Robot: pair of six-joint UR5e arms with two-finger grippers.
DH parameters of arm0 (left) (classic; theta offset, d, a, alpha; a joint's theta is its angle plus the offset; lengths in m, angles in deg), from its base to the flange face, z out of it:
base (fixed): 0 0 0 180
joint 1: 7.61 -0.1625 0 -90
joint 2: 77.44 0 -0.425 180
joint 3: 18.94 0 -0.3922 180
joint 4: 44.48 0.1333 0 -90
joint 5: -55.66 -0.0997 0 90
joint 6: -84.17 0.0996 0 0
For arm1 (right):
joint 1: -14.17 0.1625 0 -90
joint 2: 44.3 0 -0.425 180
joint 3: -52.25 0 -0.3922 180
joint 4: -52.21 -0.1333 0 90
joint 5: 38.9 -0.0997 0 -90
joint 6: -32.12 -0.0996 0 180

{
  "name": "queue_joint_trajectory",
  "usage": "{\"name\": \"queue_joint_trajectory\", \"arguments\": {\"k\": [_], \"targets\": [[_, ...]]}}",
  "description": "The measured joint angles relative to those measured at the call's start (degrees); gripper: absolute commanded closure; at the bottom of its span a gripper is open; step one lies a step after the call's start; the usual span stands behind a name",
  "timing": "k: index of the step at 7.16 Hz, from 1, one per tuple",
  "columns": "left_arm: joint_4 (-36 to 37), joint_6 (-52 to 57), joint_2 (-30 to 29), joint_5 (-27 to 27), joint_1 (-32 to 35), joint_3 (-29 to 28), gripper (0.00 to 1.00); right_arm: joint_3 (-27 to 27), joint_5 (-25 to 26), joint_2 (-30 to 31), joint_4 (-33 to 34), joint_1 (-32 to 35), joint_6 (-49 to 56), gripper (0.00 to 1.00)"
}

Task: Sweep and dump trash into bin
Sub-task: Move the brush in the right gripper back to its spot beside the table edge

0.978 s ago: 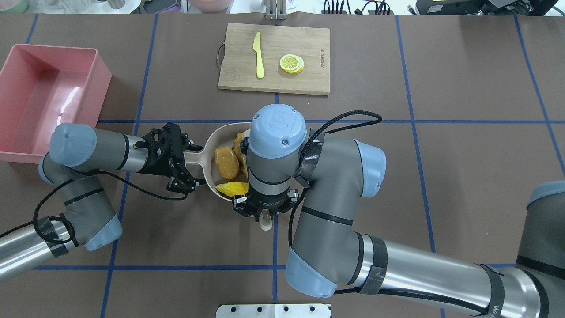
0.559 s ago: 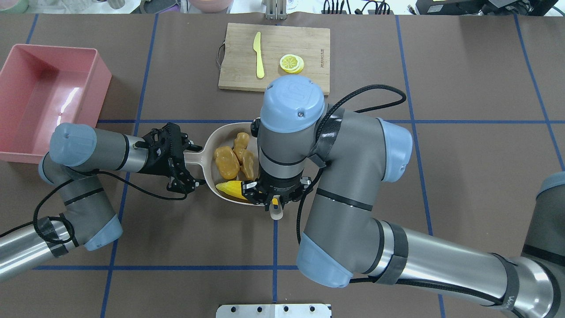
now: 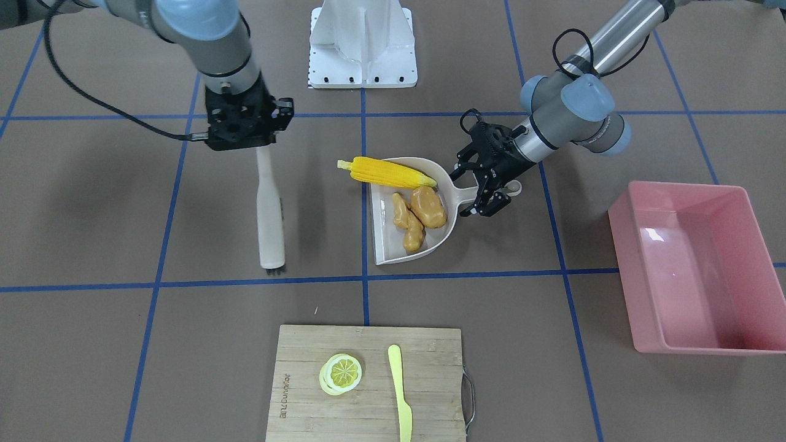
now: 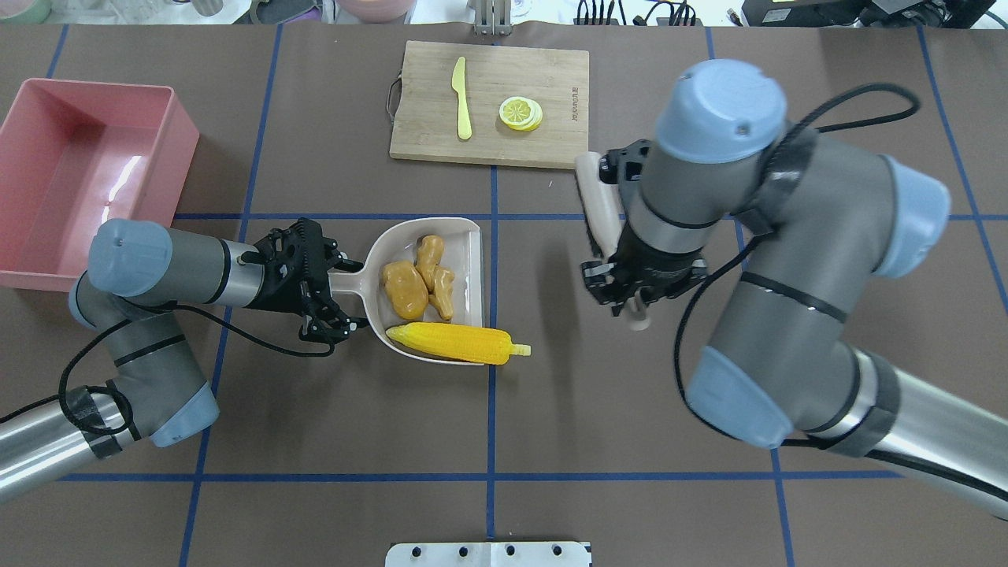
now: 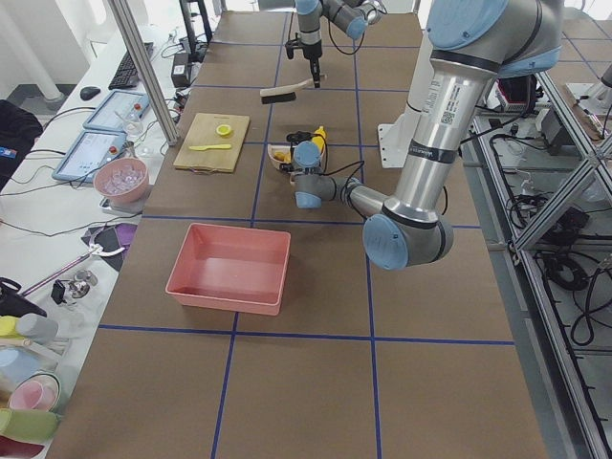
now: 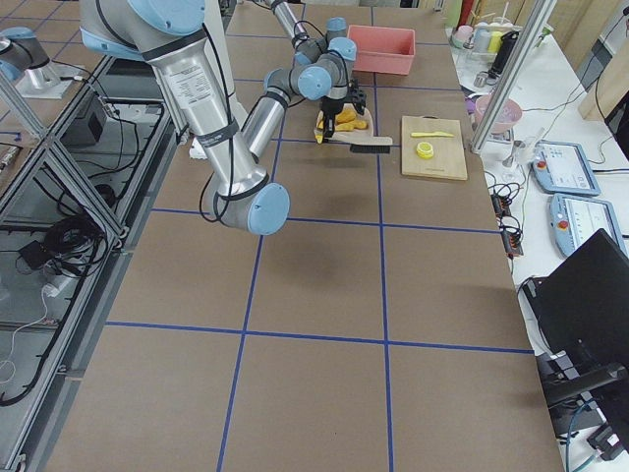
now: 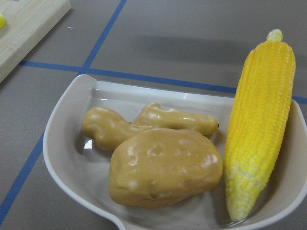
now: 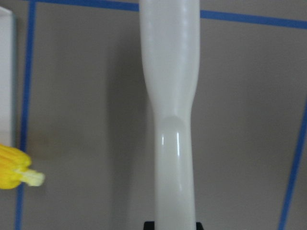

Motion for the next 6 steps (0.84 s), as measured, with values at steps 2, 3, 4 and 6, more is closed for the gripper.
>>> {"name": "queue_joint_trajectory", "arguments": {"k": [2,3,4,6], "targets": [[0.01,0.09,0.0,0.01,0.03,0.08,0.53,3.03,0.16,10.89,-0.42,6.07,8.76,1.0],[0.01,0.21,0.02,0.01,0.03,0.09,0.55,4.8,0.25,15.79,-0.7,8.16,10.85,1.0],[0.01,0.31,0.06,0.01,0.07,0.12,0.57,6.02,0.26,20.18,-2.02,10.03,12.57,1.0],[-0.05,0.44,0.18,0.01,0.09,0.42,0.64,6.9,-0.52,30.15,-9.98,12.62,14.5,1.0]]}}
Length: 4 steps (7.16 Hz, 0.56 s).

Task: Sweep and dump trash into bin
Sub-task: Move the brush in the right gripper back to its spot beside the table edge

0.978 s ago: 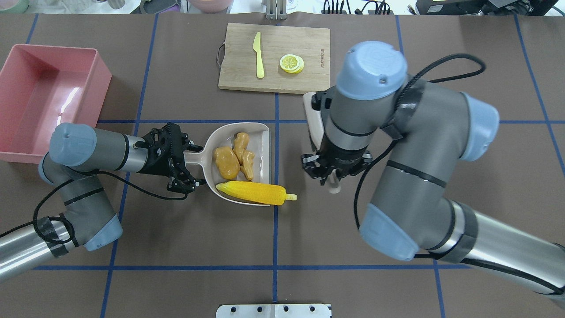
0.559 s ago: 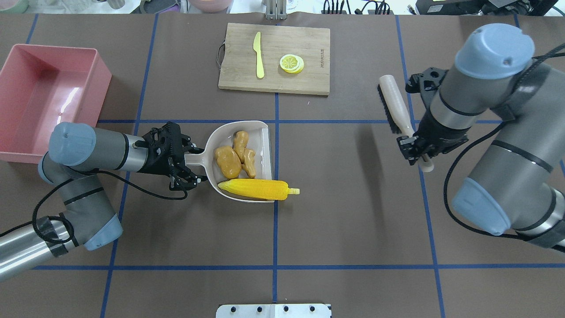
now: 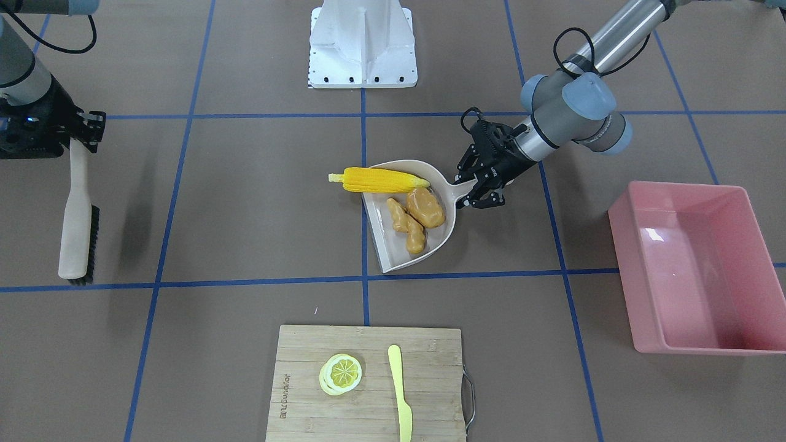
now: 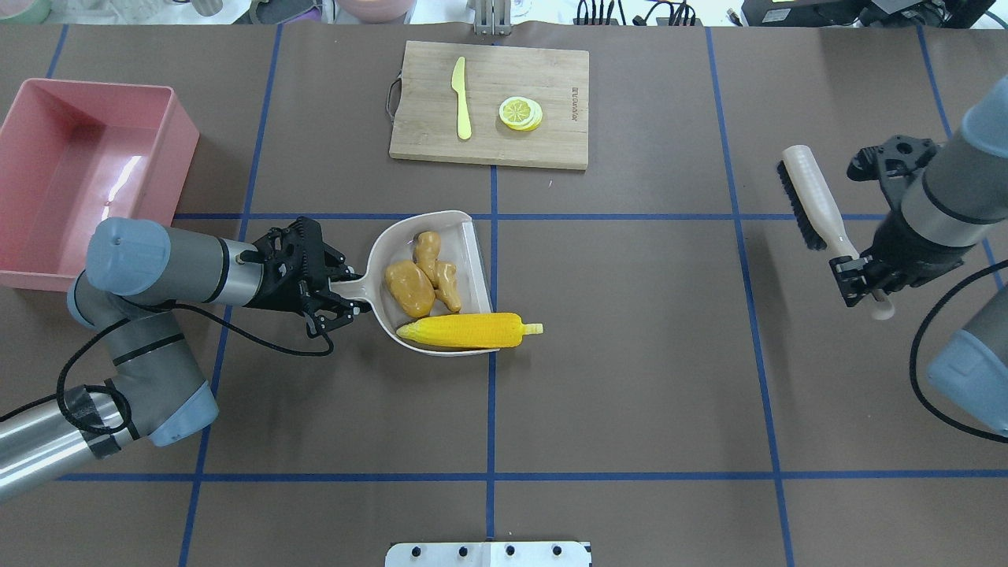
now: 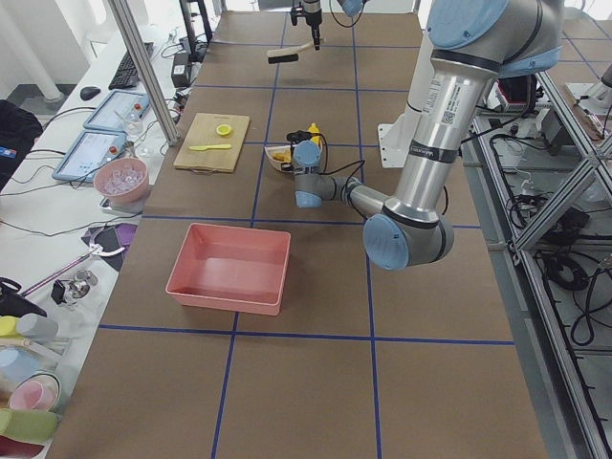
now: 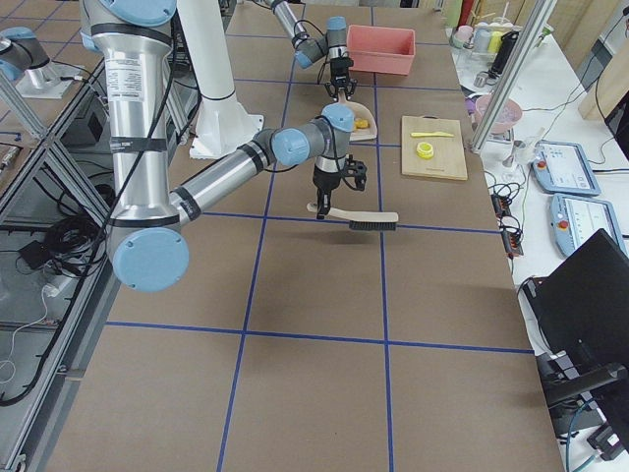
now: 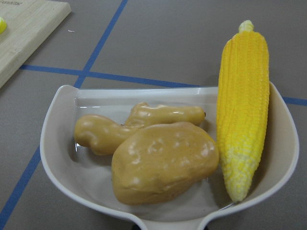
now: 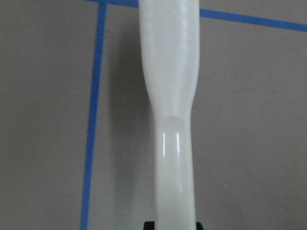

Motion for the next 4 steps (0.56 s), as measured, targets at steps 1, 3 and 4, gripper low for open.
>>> {"name": "queue_joint_trajectory", "arguments": {"k": [1,3,4], "targets": [[-0.02,0.05,-0.01,0.0,-0.02,0.11,0.69,0.22,-0.77,3.73,-3.47,0.96,0.23,1.0],[-0.03,0.04,-0.07,0.0,-0.01,0.42,0.78,0.82,-1.58,8.72,-7.19,2.45,0.38,1.0],[-0.03,0.06,-0.08,0.0,0.02,0.68,0.78,0.69,-1.84,12.35,-11.06,2.7,0.32,1.0]]}}
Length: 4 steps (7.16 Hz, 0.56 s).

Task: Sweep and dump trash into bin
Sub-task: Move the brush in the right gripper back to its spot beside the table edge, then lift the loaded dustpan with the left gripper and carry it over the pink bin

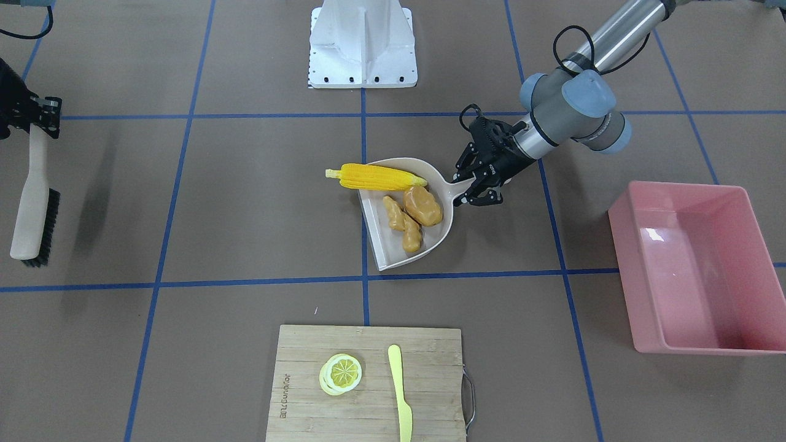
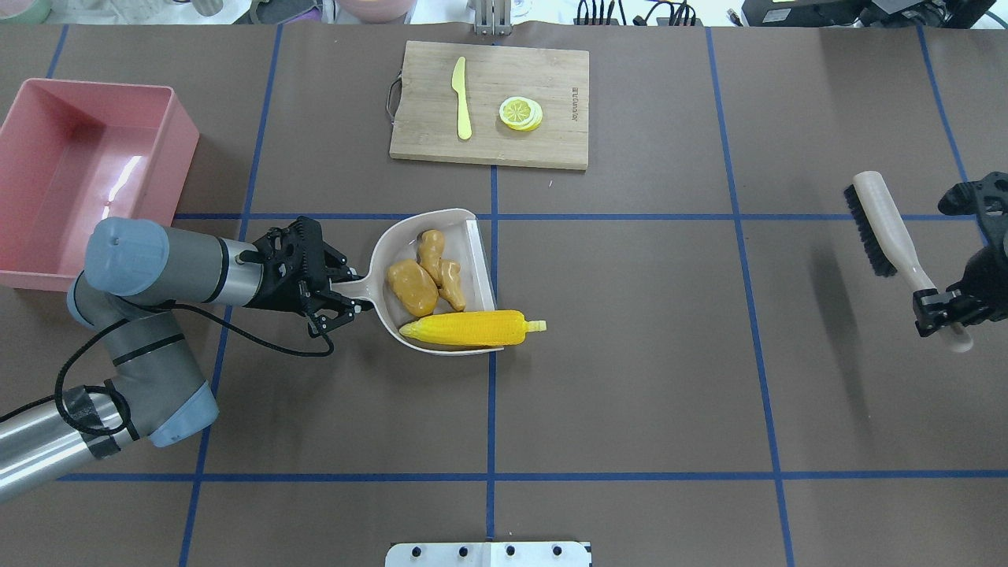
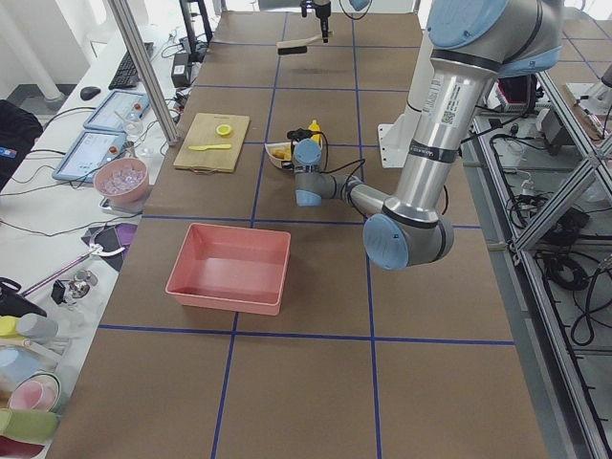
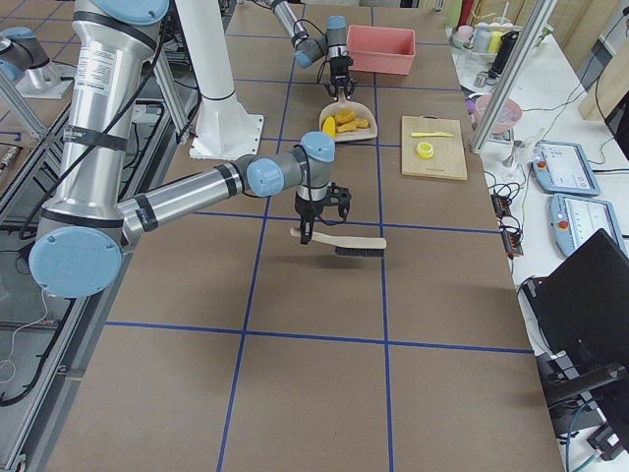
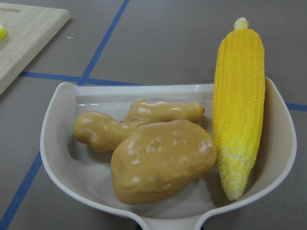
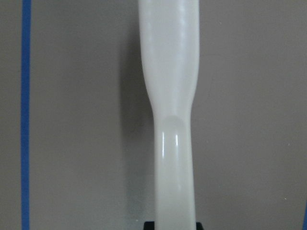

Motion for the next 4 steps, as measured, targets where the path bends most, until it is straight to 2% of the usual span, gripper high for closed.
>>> {"name": "queue_joint_trajectory", "arguments": {"k": [1,3,4], "targets": [[-0.02,0.0,0.01,0.02,0.03,0.52,0.74,-0.72,-0.51,4.16,-5.72,0.09,-0.08,1.0],[0.04,-0.38,1.17,0.11,0.36,4.3,0.74,-5.27,-2.53,10.56,-19.07,0.31,-0.1,1.0],[0.07,-0.4,2.3,0.03,0.73,6.42,0.82,-8.57,-3.2,12.18,-25.06,0.41,-0.08,1.0]]}}
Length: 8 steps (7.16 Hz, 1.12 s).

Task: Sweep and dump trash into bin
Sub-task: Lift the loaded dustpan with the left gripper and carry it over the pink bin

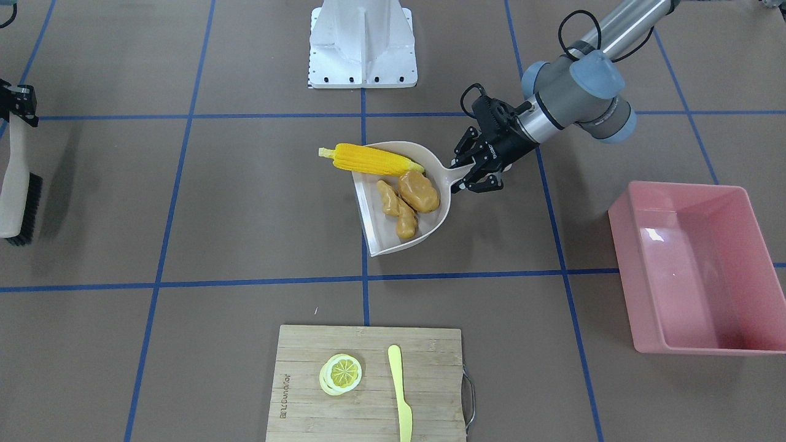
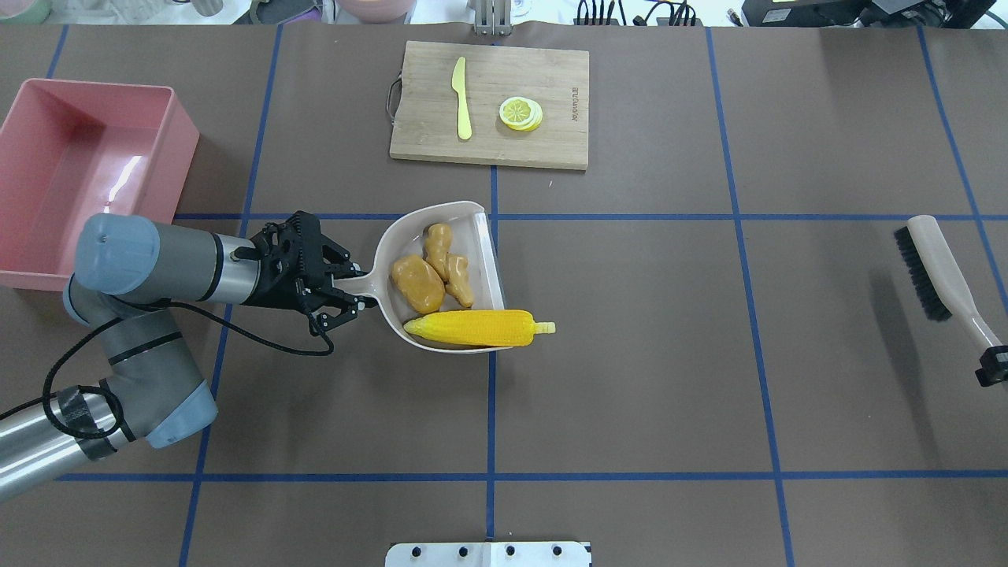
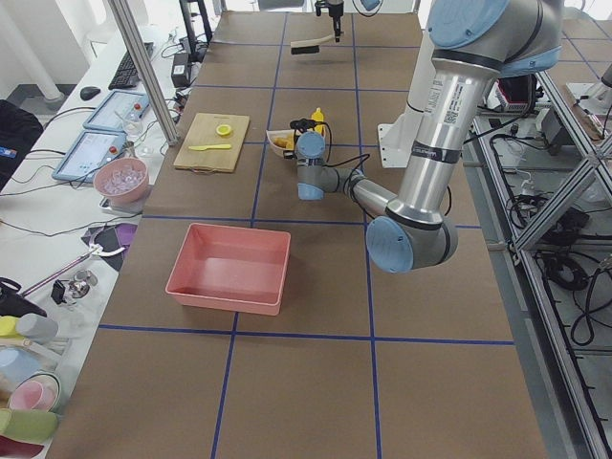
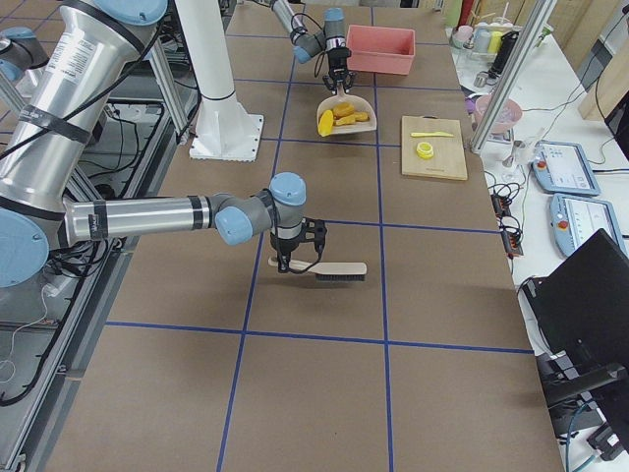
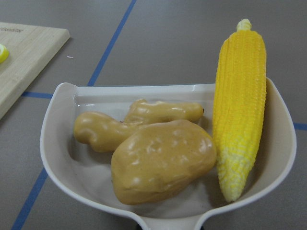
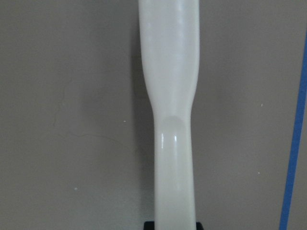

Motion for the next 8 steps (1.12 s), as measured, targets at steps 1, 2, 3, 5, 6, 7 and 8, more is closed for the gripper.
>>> {"name": "queue_joint_trajectory", "arguments": {"k": [1,2,3,5,6,7,8], "targets": [[0.01,0.76,0.72,-0.58,0.63,1.33,0.9,-3.33,-0.39,1.02,-5.45,0.15,-0.08,1.0],[0.02,3.98,1.01,-2.33,1.23,2.02,1.0,-5.37,-0.74,1.6,-8.71,0.32,-0.17,1.0],[0.0,9.13,1.14,-5.31,1.59,2.37,1.0,-6.3,-1.05,1.98,-10.09,0.49,-0.23,1.0],[0.74,7.63,1.12,-10.01,1.85,2.59,1.0,-7.0,-1.23,2.21,-10.76,0.59,-0.22,1.0],[1.7,-2.01,1.08,-10.41,1.88,2.68,1.0,-7.18,-1.27,2.24,-10.82,0.6,-0.2,1.0],[2.13,-10.23,1.07,-10.09,1.91,2.78,1.0,-7.33,-1.31,2.25,-10.85,0.6,-0.18,1.0],[2.17,-15.95,1.26,-9.79,1.91,3.03,1.0,-7.6,-1.33,2.24,-10.85,0.59,-0.16,1.0]]}}
